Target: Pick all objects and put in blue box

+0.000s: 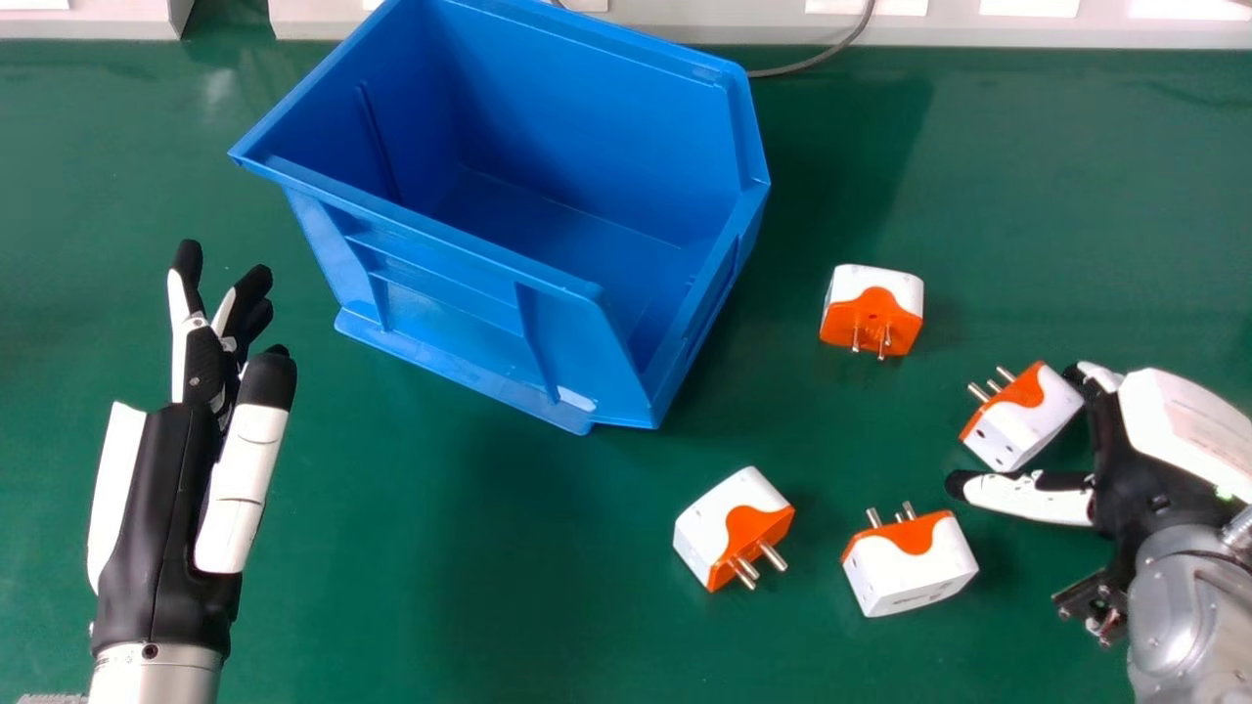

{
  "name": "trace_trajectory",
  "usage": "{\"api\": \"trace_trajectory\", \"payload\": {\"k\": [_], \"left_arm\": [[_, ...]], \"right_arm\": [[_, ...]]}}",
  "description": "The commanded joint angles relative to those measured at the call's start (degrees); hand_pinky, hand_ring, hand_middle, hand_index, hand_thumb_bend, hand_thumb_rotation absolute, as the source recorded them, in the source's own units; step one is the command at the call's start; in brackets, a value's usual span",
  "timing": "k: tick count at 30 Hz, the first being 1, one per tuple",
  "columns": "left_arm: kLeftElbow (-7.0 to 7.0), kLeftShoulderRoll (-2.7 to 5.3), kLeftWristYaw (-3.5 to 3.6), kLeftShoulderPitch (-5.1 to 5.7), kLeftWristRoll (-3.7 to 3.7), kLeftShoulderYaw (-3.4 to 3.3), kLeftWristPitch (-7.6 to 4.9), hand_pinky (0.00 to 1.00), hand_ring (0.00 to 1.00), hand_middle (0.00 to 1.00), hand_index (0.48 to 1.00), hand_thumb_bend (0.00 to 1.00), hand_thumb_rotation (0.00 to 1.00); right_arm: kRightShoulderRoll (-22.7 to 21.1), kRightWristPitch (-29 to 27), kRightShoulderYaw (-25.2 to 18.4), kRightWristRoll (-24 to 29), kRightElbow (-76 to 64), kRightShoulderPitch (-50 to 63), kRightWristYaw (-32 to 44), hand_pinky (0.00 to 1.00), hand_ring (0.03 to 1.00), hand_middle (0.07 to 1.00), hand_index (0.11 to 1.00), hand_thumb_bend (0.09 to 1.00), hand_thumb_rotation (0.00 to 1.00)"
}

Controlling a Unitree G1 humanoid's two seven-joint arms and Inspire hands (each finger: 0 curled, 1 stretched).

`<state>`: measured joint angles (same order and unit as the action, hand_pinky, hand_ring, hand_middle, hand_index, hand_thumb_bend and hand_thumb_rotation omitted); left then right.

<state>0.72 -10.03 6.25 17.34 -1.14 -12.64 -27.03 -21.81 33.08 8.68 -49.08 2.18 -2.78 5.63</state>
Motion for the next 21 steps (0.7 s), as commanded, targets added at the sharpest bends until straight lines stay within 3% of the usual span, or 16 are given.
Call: {"api": "trace_trajectory", "payload": {"k": [1, 12, 21], "left_arm": [[0.91, -0.49, 0.30, 0.26, -0.76, -0.41, -1.88, 0.92, 0.96, 0.97, 0.978, 0.81, 1.00], [0.65, -0.55, 0.62, 0.54, -1.13, -0.53, -2.90, 0.92, 0.96, 0.97, 0.983, 0.80, 1.00], [2.09, -0.41, 0.95, 1.67, -1.44, -0.52, -2.40, 0.92, 0.96, 0.97, 0.986, 0.79, 1.00]], "right_arm": [[-1.1, 0.2, -0.9, 0.6, 0.6, -1.8, -1.1, 0.81, 0.873, 0.902, 0.880, 0.631, 0.52], [-1.5, 1.8, 1.0, 0.6, 4.0, -4.7, -1.5, 0.81, 0.874, 0.904, 0.886, 0.618, 0.53], [-2.4, 0.6, 3.5, 0.7, 9.7, -7.4, -3.8, 0.80, 0.869, 0.899, 0.879, 0.612, 0.53]]}}
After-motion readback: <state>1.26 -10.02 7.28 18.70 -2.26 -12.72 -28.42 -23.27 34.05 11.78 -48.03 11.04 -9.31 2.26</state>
